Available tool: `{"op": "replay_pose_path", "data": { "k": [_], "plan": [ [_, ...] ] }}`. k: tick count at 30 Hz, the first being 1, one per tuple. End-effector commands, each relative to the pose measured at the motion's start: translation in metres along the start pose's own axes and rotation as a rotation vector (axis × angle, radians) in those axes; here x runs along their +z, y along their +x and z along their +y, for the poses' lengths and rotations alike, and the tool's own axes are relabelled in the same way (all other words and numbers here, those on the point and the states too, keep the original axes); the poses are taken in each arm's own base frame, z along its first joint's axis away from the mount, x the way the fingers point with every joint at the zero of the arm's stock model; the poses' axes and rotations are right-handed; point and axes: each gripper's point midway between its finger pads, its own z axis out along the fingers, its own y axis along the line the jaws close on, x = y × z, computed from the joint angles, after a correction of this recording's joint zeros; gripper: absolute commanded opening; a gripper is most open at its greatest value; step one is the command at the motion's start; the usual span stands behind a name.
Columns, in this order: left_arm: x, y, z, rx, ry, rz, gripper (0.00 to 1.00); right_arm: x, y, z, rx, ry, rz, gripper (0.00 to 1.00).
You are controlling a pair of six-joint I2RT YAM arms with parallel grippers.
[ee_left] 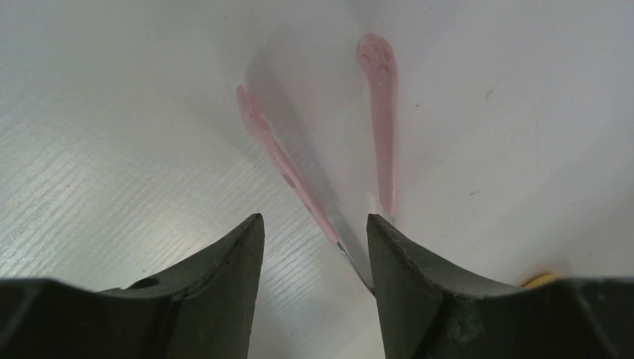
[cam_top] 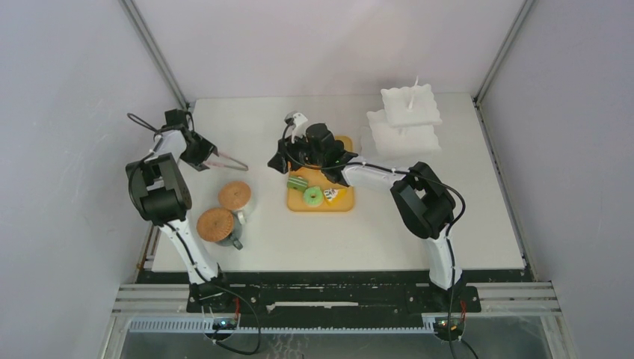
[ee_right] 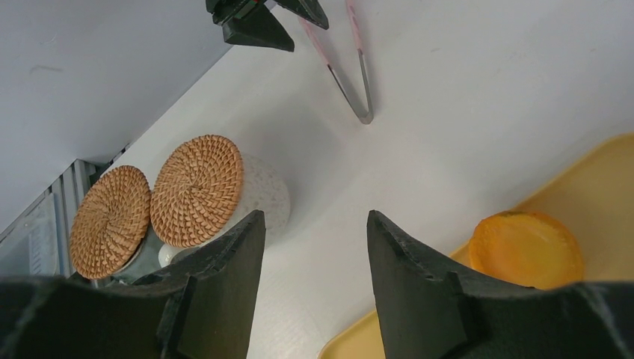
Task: Serve the afternoon tea
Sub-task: Pick up the clamp from the center of the board.
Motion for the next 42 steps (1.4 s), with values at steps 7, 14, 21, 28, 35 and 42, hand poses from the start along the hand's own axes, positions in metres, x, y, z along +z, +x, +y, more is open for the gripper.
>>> {"op": "replay_pose_path", "data": {
  "k": [7,14,21,28,35,42],
  "plan": [
    [0.0,-0.01,-0.005,0.002,-0.001,-0.003,0.56,-0.018,-0.045,0.026,-0.033,-0.072,-0.121,0.61],
    [0.006,-0.014,-0.002,0.005,-0.027,0.006,0.56,-0.022,-0.045,0.027,-0.016,-0.092,-0.129,0.61],
    [0.011,-0.014,0.002,0.045,-0.041,0.021,0.56,-0.026,-0.042,0.026,-0.007,-0.101,-0.129,0.6],
    [0.013,-0.004,0.009,0.103,-0.049,0.066,0.47,-0.034,-0.042,0.026,0.015,-0.107,-0.143,0.61],
    [0.017,0.008,0.018,0.145,-0.061,0.108,0.37,-0.04,-0.043,0.031,0.018,-0.107,-0.145,0.61],
    [0.02,0.01,0.017,0.146,-0.048,0.123,0.26,-0.043,-0.04,0.033,0.013,-0.093,-0.136,0.6]
  ]
}}
